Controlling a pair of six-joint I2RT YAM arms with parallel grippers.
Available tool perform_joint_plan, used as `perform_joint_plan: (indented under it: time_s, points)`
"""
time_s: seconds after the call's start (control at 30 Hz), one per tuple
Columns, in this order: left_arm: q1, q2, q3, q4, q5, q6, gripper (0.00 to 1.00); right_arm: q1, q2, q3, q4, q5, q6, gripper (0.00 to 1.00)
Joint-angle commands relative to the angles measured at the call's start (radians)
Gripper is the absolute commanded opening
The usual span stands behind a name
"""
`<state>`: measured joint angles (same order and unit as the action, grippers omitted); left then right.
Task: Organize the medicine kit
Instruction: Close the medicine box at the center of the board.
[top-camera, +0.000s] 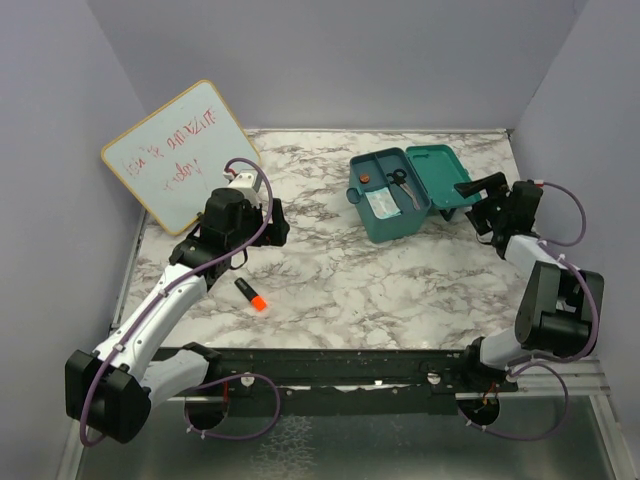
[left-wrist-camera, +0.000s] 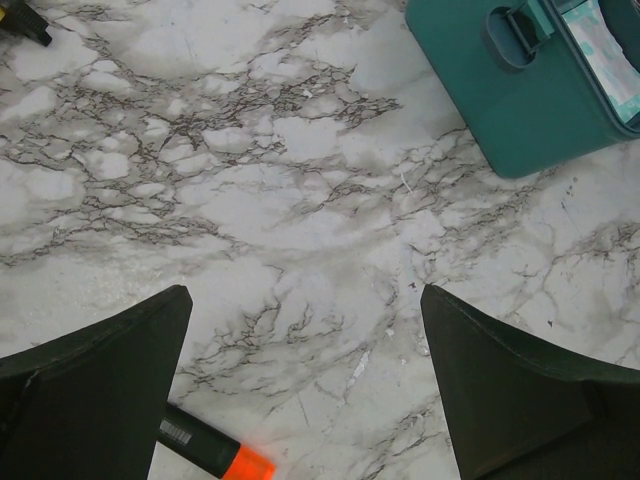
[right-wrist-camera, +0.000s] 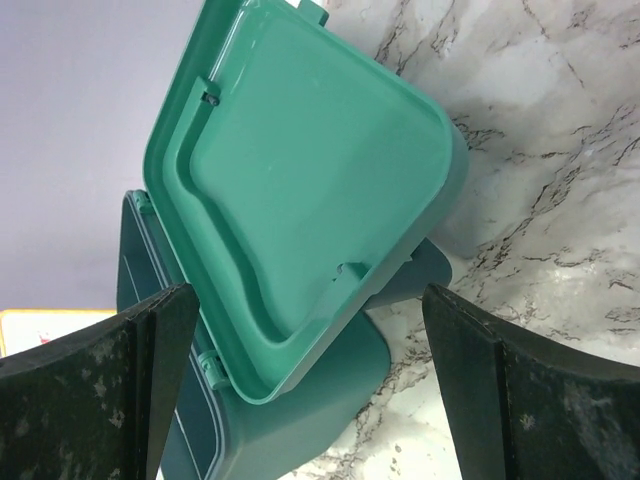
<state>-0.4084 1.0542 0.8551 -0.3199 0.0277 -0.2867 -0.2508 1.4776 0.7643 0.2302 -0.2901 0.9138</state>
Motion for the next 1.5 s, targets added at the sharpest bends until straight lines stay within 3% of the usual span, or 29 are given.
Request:
perform_joint_plan:
  time_s: [0.0, 0.53, 0.73, 0.93, 1.13, 1.33, 1.47]
  points:
    - [-0.006, -0.022, -0.008, 0.015, 0.017, 0.011, 0.99, -0.007, 0.045, -0.049, 0.19, 0.022, 0.084, 1.0]
    - [-0.006, -0.01, -0.006, 0.013, 0.02, 0.009, 0.99, -0.01, 0.146, -0.166, 0.624, -0.121, 0.112, 0.97]
    - [-0.006, -0.018, -0.008, 0.012, 0.003, 0.009, 0.99, -0.013, 0.152, -0.158, 0.702, -0.17, 0.071, 0.97]
    - [-0.006, -0.014, -0.007, 0.012, 0.001, 0.009, 0.99, -0.014, 0.104, -0.126, 0.63, -0.213, -0.024, 0.97]
    - [-0.006, -0.017, -0.008, 0.008, -0.004, 0.009, 0.99, -0.013, 0.034, -0.081, 0.456, -0.216, -0.21, 0.98]
    - [-0.006, -0.006, -0.004, 0.009, 0.005, 0.009, 0.99, -0.014, 0.014, -0.05, 0.474, -0.343, -0.291, 0.98]
    - [-0.006, -0.007, -0.007, 0.008, 0.001, 0.009, 0.99, -0.013, -0.026, -0.022, 0.374, -0.389, -0.4, 0.98]
